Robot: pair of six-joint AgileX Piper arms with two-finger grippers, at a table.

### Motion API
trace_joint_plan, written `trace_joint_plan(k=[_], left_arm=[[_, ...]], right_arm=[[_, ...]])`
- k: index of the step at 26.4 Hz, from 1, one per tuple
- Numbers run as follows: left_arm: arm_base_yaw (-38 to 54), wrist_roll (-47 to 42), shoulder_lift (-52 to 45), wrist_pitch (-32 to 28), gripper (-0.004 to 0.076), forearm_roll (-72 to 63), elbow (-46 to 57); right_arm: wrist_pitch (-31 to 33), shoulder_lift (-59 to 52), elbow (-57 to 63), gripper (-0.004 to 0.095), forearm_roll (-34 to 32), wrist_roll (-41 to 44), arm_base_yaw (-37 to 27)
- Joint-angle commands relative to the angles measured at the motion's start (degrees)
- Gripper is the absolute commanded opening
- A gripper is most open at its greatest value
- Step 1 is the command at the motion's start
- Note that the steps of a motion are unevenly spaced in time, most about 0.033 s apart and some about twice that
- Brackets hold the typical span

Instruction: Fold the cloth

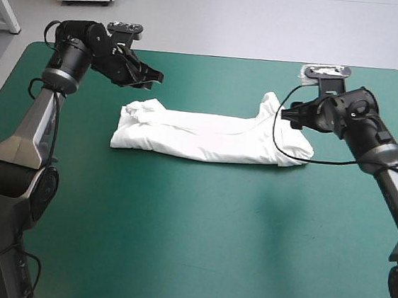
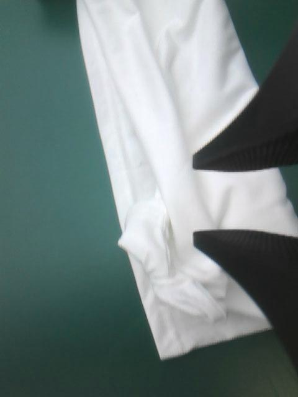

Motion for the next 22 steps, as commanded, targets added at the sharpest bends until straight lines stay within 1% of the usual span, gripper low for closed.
trace_joint_plan(k=[1,2,5,7,11,15,16,17,18,19,22], left_arm=[[-3.09,-0.42,-3.17,1.47,0.0053,-4.17,0.21],[-4.23,0.05,-3.01,0.38,-0.0004,-4.17,1.11],[-7.74,0.58,-1.74,-2.67,-0.0009,-4.17,3.15],[-9.69,0.58,-0.32,-3.67,-0.0009,-4.17,3.78],[-13.46,0.58,3.5,-4.78,-0.0009,-4.31,3.87],[-15.85,0.18,7.22,-6.61,-0.0009,-4.31,3.87],[-16.26,0.18,8.17,-7.1,-0.0009,-4.16,3.87],[-17.03,-0.93,9.96,-8.12,-0.0009,-2.72,3.87],[-17.43,-1.06,10.64,-8.52,-0.0009,-1.77,3.87],[-17.86,-1.06,12.16,-8.62,-0.0009,-1.31,3.87],[-18.65,-1.1,13.9,-7.89,-0.0009,-1.31,3.87]], right_arm=[[1.62,-2.42,-1.93,0.0741,4.47,-4.11,-5.31],[2.19,-2.42,-1.93,0.0741,7.41,-6.07,-6.94],[3.88,-2.42,-1.93,0.0741,15.89,-11.3,-11.31],[5.25,-2.42,-1.93,0.0741,19.38,-13.66,-13.47],[7.03,-2.34,-1.93,0.0741,23.02,-17.33,-16.49],[7.72,-1.81,-1.93,0.0741,24.66,-19.43,-16.75],[7.68,-1.44,-1.93,0.0741,25.87,-20.19,-16.75],[7.77,-0.16,-1.93,0.0741,28.7,-21.81,-16.75],[7.77,0.44,-1.93,0.0741,29.69,-22.33,-16.75],[7.77,2.47,-1.93,0.0741,32.05,-23.45,-16.75],[7.02,6.77,-1.93,0.0741,35.33,-25.5,-16.75]])
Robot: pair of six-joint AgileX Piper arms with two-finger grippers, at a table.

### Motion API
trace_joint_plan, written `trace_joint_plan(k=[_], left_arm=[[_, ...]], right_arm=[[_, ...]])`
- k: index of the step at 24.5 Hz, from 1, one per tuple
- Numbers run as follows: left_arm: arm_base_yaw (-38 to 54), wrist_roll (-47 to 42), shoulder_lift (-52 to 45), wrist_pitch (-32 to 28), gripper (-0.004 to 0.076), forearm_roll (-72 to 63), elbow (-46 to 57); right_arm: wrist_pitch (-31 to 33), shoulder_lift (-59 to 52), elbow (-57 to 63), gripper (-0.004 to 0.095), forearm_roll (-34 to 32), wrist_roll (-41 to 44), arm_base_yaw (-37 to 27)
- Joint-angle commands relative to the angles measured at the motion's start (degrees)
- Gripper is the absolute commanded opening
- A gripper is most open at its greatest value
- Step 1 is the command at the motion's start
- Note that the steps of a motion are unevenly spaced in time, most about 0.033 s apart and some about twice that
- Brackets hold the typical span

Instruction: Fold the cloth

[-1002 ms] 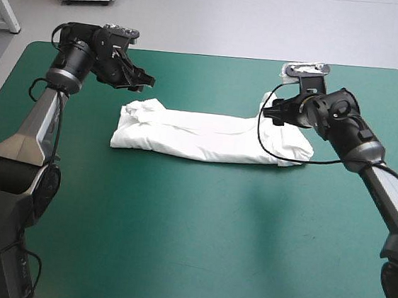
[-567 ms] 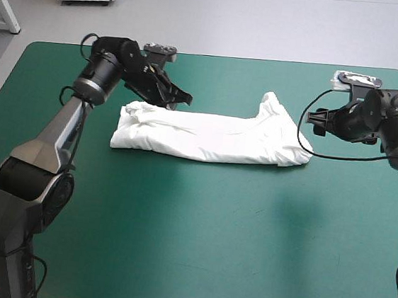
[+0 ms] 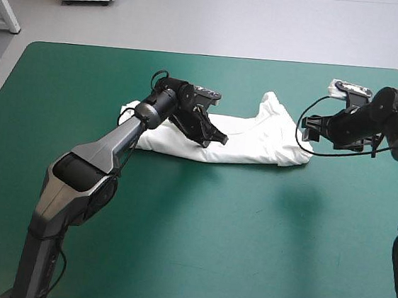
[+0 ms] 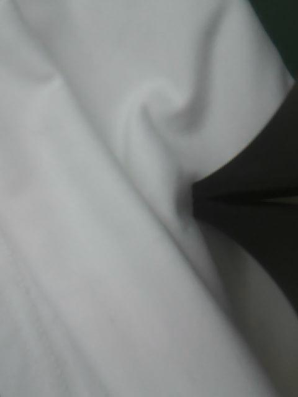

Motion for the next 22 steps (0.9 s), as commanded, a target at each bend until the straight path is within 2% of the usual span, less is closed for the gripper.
trace_joint_plan(k=[1,3,8,11,13,15,18,22], left_arm=[[-1.3,-0.87,-1.32,-0.31,-0.0009,-0.55,-0.98],[-1.77,-2.0,-1.06,-0.85,-0.0009,-0.38,-0.98],[-1.99,-3.19,-1.06,-0.87,-0.0009,-0.15,-0.98],[-1.99,-3.46,-1.06,-0.87,-0.0009,-0.03,-0.98],[-1.99,-4.12,-1.06,-0.87,-0.0009,0.08,-0.98],[-1.99,-5.03,-1.06,-0.87,-0.0009,0.33,-0.98],[-1.99,-5.03,-1.06,-0.87,-0.0009,0.33,-0.98],[-1.99,-5.03,-1.06,-0.87,-0.0009,0.33,-0.98]], right_arm=[[-2.53,2.29,-1.88,0.0741,3.99,-2.8,-0.46],[-3.72,5.81,-1.88,0.0741,5.22,-3.47,-0.46],[-4.38,13.99,-1.88,0.0741,17.03,-10.81,-0.46],[-3.74,15.42,-1.88,0.0739,21.85,-13.57,-0.11],[-3.84,15.69,-1.88,0.0698,23.15,-13.74,0.76],[-4.34,15.69,-1.88,0.0604,23.11,-13.81,1.56],[-5.56,15.69,-1.88,0.0371,22.96,-13.99,2.51],[-6.84,15.19,-1.88,-0.0009,22.96,-14.49,2.5]])
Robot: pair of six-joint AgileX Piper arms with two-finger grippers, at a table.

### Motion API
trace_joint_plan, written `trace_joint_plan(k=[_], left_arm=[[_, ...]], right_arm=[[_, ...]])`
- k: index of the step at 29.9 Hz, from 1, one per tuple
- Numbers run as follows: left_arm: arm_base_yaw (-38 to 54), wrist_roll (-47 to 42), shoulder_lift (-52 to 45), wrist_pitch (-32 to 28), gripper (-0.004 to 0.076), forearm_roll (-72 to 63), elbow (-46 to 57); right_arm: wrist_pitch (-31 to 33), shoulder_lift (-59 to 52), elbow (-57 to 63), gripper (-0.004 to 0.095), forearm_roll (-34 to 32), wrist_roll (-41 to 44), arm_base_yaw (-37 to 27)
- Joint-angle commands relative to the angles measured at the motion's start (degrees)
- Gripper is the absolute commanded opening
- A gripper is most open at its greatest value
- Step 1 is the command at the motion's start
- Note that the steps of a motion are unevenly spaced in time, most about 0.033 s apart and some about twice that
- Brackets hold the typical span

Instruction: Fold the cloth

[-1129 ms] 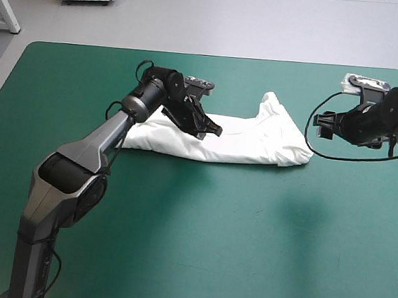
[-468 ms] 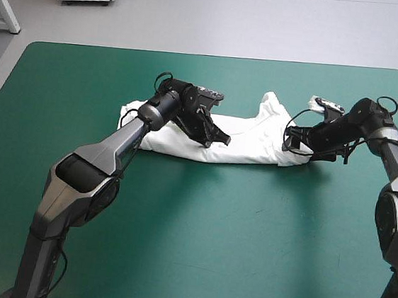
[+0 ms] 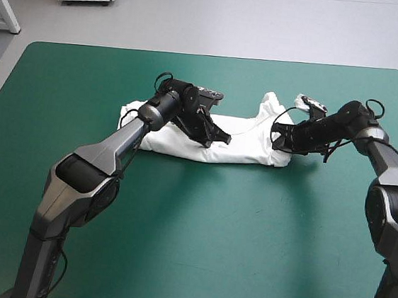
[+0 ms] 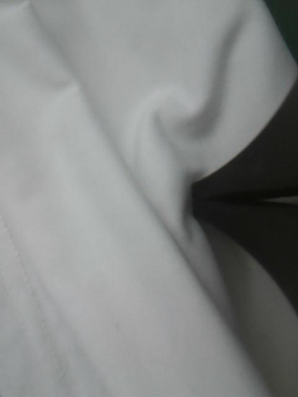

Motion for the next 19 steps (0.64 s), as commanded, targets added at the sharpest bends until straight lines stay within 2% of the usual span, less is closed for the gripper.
trace_joint_plan(k=[1,13,19], left_arm=[[-0.94,-0.63,-1.49,-0.3,-0.0009,-1.13,-0.48],[-0.94,-0.63,-1.49,2.55,-0.0009,-3.75,-0.48],[-1.95,-0.26,-1.49,2.7,-0.0009,-6.22,-0.48]], right_arm=[[-0.41,-3.3,-0.88,-0.0013,1.83,-1.24,0.27],[0.74,-13.98,-6.57,-0.0017,7.29,0.48,1.21],[3.49,-15.33,-13.88,-0.0017,8.67,2.71,6.49]])
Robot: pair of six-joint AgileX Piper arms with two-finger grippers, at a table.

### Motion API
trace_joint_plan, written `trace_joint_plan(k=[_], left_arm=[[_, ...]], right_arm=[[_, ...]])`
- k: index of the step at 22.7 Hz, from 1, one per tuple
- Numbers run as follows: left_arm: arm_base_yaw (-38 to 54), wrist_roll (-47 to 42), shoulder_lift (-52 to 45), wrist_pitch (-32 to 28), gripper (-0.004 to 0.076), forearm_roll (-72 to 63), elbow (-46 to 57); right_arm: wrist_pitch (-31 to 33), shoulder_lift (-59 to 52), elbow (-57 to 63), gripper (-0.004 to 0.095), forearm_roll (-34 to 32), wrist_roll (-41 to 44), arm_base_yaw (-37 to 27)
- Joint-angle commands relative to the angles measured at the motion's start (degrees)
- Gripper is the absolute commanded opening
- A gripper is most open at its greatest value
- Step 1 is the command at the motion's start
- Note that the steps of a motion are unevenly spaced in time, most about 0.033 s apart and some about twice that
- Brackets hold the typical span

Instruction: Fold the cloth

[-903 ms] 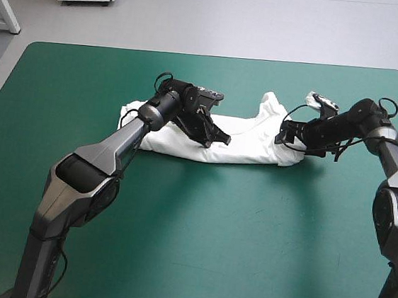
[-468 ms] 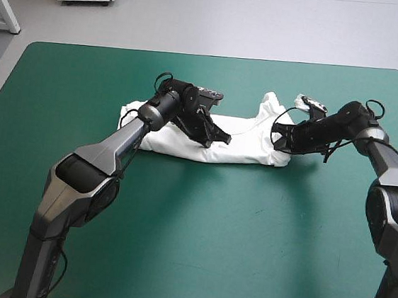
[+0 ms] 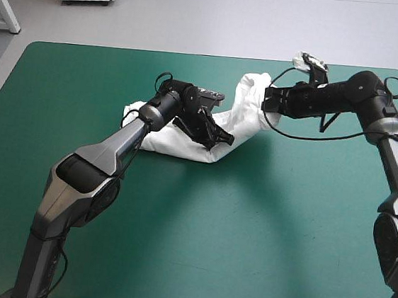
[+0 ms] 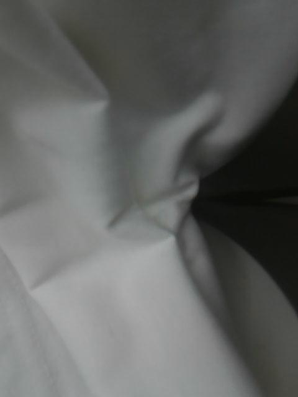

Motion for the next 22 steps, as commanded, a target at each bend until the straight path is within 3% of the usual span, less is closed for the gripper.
trace_joint_plan(k=[1,7,13,18,22], left_arm=[[-1.92,-0.2,-1.56,1.98,-0.0009,-3.44,-0.48],[-2.59,-0.08,-1.56,2.11,-0.0009,-3.45,-0.48],[-0.47,2.16,-4.88,10.12,-0.0009,-3.24,-5.53],[1.46,1.83,-17.19,10.12,-0.0009,9.39,-5.46],[5.78,2.71,-30.48,10.12,-0.0009,9.83,7.24]], right_arm=[[-0.18,-3.72,-5.84,-0.0017,3.33,1.32,2.99],[-0.96,-3.72,-9.17,-0.0017,2.03,3.12,6.49],[-0.51,-3.72,-9.17,-0.0017,1.21,3.25,6.49],[1.12,-3.72,-9.17,-0.0017,0.82,2.99,6.49],[-2.2,-3.72,-9.17,-0.0017,1.32,2.84,9.72]])
